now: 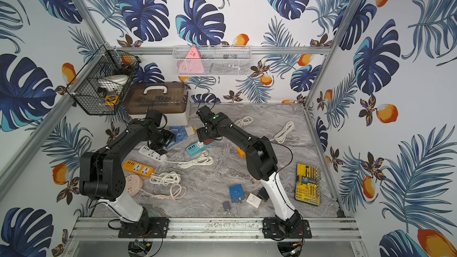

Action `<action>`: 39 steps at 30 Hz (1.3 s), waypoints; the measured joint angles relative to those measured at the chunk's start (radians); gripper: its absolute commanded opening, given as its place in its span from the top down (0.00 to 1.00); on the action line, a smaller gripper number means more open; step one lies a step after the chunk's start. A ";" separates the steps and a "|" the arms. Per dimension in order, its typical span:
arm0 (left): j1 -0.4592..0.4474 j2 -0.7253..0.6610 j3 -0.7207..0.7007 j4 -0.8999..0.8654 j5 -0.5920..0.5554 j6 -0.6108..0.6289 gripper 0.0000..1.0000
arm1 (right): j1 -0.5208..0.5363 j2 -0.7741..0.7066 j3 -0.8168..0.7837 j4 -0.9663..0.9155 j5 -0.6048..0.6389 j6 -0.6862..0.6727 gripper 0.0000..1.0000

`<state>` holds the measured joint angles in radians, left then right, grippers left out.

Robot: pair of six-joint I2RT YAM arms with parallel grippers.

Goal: Pull the plug off the socket
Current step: Move the socket to the center of the board.

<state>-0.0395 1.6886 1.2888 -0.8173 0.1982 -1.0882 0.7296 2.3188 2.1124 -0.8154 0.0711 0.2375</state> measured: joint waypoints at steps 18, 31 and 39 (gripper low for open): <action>-0.098 0.038 -0.051 0.106 0.062 -0.251 0.08 | 0.006 0.002 -0.054 0.016 0.066 0.074 0.61; -0.128 0.193 -0.021 0.209 0.076 -0.488 0.13 | 0.078 -0.091 -0.176 -0.032 0.159 0.313 0.76; -0.142 0.256 0.002 0.245 0.090 -0.562 0.15 | 0.085 -0.097 -0.205 -0.020 0.154 0.349 0.84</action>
<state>-0.1818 1.9450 1.2911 -0.5720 0.2878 -1.6497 0.8143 2.2219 1.9072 -0.8352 0.2256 0.5865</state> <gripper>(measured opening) 0.865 0.604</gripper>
